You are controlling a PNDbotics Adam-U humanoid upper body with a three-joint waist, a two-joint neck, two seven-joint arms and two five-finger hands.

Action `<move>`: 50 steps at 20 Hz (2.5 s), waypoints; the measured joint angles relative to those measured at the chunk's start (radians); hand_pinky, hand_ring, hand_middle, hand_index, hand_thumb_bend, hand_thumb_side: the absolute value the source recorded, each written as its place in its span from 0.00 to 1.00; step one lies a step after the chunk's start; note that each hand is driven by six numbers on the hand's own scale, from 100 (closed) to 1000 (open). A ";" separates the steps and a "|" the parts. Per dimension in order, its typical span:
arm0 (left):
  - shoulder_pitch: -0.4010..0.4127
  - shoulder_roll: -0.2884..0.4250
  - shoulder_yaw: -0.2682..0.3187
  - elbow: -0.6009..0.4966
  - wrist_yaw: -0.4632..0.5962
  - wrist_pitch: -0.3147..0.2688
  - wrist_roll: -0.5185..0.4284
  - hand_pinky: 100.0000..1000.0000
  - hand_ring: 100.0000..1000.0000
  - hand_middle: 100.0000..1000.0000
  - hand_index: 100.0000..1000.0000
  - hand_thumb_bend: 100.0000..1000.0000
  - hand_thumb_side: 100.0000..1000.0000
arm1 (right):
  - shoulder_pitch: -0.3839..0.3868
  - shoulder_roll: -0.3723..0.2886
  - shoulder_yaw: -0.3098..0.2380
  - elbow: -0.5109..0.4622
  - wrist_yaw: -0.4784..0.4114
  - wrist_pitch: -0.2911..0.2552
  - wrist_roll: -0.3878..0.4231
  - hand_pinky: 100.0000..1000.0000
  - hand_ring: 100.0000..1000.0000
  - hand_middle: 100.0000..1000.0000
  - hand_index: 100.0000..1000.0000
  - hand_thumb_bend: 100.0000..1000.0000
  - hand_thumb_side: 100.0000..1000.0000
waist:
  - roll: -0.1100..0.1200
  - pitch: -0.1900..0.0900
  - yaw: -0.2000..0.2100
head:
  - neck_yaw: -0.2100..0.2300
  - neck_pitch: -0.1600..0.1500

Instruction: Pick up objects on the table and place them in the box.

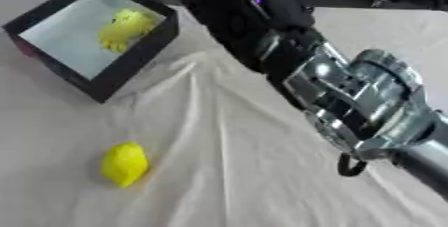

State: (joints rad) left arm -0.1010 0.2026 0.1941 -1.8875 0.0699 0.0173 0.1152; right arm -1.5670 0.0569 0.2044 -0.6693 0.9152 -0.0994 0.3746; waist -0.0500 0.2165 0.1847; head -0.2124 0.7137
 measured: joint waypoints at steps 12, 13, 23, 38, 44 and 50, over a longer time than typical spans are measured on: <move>-0.013 -0.001 0.000 0.000 0.000 0.003 -0.006 0.87 0.75 0.75 0.75 0.06 0.85 | 0.012 0.054 -0.071 0.127 0.194 -0.028 -0.081 0.68 0.51 0.42 0.54 0.34 0.11 | -0.009 0.018 0.007 | 0.000 -0.006; -0.013 -0.001 -0.001 0.000 0.000 0.003 -0.007 0.87 0.75 0.75 0.75 0.06 0.85 | 0.013 0.054 -0.075 0.130 0.202 -0.025 -0.085 0.68 0.52 0.43 0.54 0.34 0.10 | -0.009 0.019 0.007 | 0.000 -0.006; -0.022 -0.001 -0.006 0.000 0.000 0.005 -0.013 0.87 0.75 0.75 0.75 0.06 0.85 | 0.028 0.063 -0.091 0.169 0.279 -0.027 -0.122 0.83 0.78 0.73 0.82 0.36 0.16 | -0.014 0.026 0.011 | -0.001 -0.016; -0.025 -0.002 -0.006 0.000 0.000 0.009 -0.017 0.87 0.75 0.75 0.75 0.06 0.86 | 0.037 0.072 -0.120 0.185 0.365 0.031 -0.184 0.83 0.78 0.72 0.82 0.37 0.14 | -0.026 0.047 0.021 | -0.002 -0.023; -0.023 -0.002 -0.006 0.000 -0.001 0.010 -0.017 0.87 0.75 0.75 0.75 0.06 0.86 | 0.036 0.071 -0.129 0.170 0.346 0.028 -0.172 0.83 0.76 0.70 0.80 0.36 0.08 | -0.026 0.047 0.019 | 0.001 -0.022; -0.014 -0.001 -0.004 0.000 -0.003 0.009 -0.015 0.87 0.75 0.75 0.75 0.06 0.85 | 0.020 0.000 -0.079 0.075 0.218 -0.045 -0.112 0.84 0.78 0.72 0.82 0.36 0.08 | -0.026 0.043 0.004 | 0.020 -0.005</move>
State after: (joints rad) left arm -0.1153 0.2012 0.1901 -1.8874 0.0668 0.0266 0.1004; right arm -1.5472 0.0574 0.1255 -0.5941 1.1333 -0.1441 0.2624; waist -0.0757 0.2591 0.1883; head -0.1926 0.7090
